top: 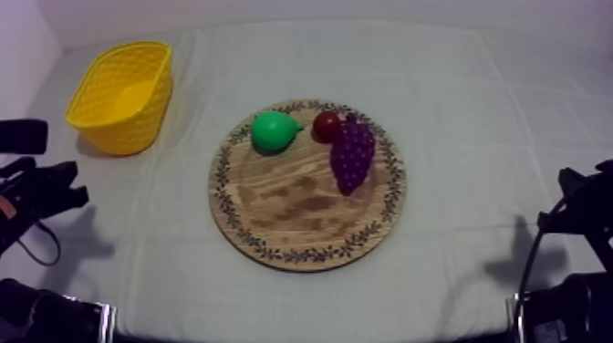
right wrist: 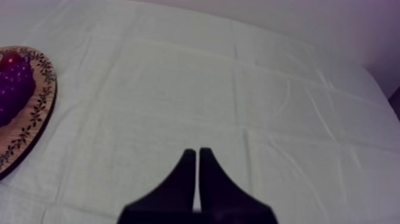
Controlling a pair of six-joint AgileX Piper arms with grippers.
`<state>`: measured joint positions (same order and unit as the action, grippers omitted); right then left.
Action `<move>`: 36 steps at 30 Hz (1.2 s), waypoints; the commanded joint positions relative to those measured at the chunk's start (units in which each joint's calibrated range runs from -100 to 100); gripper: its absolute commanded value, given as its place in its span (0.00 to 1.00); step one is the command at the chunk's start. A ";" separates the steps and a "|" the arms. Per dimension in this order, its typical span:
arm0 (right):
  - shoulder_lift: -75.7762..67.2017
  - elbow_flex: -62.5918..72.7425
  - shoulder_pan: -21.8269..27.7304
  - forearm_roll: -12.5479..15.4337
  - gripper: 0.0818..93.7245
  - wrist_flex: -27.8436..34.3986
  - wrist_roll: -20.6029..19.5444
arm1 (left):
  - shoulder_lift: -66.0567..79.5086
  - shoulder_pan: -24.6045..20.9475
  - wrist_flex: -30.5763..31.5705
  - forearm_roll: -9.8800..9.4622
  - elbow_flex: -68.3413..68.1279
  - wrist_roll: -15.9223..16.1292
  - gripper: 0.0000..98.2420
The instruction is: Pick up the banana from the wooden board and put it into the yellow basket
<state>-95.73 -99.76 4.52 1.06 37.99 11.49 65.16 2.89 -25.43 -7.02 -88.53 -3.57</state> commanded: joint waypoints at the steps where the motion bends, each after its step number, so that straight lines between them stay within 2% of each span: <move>1: -0.02 -0.02 0.00 -0.01 0.00 -0.01 0.01 | 11.54 -0.12 -5.38 0.65 -0.26 0.98 0.00; 6: -0.02 -0.02 0.00 -0.01 0.00 -0.01 0.01 | 21.72 -0.26 -10.83 2.38 -2.69 2.01 0.00; 12: -0.02 -0.02 0.00 -0.01 0.00 -0.01 0.01 | 30.37 -0.07 -15.53 3.30 -5.00 2.30 0.00; 22: -0.02 -0.02 0.00 -0.01 0.00 -0.01 0.01 | 34.71 0.99 -14.75 4.57 -8.85 4.40 0.00; 24: -0.02 -0.02 0.00 -0.01 0.00 -0.01 0.01 | 34.78 1.10 -14.29 4.61 -9.09 3.01 0.00; 31: -0.02 -0.02 0.00 -0.01 0.00 -0.01 0.01 | 34.84 1.19 -8.55 4.65 -10.90 -6.15 0.00; 36: -0.02 -0.02 0.00 -0.01 0.00 -0.01 0.01 | 34.84 1.25 -7.92 4.65 -11.09 -7.26 0.00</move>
<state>-95.73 -99.76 4.52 1.06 37.99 11.49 100.00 4.12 -33.37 -2.35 -99.61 -9.85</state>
